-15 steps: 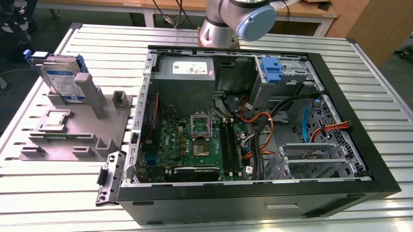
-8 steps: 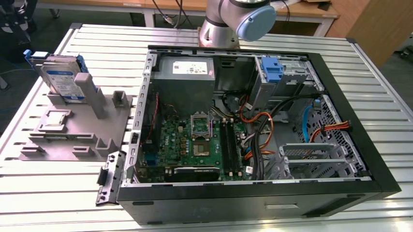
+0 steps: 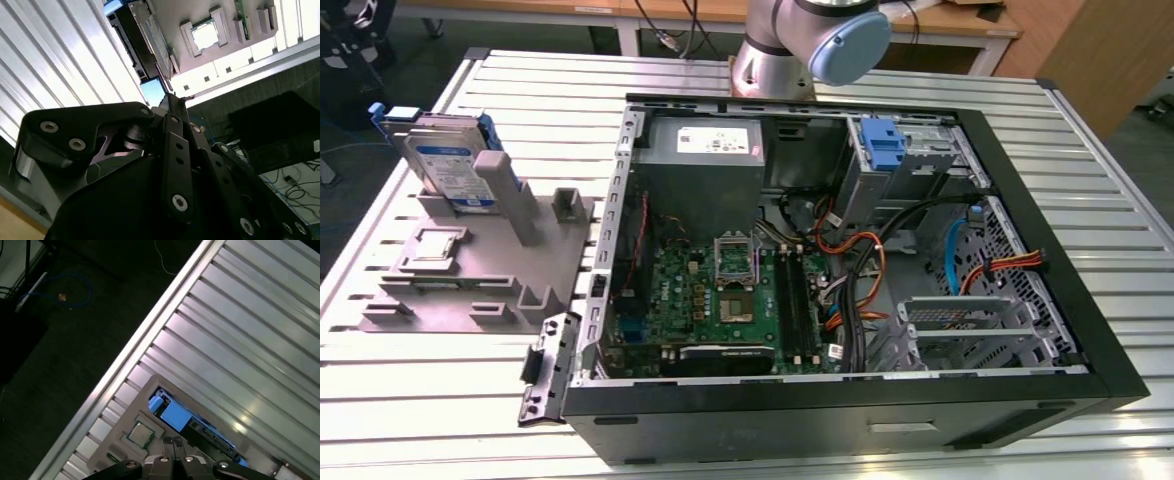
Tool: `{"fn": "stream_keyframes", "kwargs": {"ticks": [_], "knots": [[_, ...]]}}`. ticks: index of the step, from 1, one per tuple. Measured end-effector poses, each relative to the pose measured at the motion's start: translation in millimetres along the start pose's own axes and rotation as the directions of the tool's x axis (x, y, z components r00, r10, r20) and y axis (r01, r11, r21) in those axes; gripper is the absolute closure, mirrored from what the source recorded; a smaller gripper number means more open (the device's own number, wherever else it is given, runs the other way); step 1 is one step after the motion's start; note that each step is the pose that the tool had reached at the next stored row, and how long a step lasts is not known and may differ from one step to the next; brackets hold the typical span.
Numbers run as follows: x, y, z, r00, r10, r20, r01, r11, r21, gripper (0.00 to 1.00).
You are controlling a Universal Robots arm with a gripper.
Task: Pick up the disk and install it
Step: 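Pick up the disk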
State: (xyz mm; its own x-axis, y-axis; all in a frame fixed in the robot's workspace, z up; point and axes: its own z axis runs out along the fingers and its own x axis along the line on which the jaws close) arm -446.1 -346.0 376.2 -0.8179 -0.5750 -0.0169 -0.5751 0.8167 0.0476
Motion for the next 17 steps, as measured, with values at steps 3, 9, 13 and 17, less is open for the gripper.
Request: {"fn": "stream_keyframes", "kwargs": {"ticks": [3, 9, 13, 17], "knots": [[0.0, 0.0, 0.0, 0.9991, -0.043, -0.002, 0.043, 0.9991, -0.0008, 0.9], [0.0, 0.0, 0.0, 0.992, -0.126, -0.0058, 0.126, 0.992, -0.0025, 0.9], [0.0, 0.0, 0.0, 0.9837, -0.18, -0.0083, 0.179, 0.9838, -0.0039, 0.9], [0.0, 0.0, 0.0, 0.9734, -0.229, -0.0104, 0.229, 0.9734, -0.0051, 0.9]]}}
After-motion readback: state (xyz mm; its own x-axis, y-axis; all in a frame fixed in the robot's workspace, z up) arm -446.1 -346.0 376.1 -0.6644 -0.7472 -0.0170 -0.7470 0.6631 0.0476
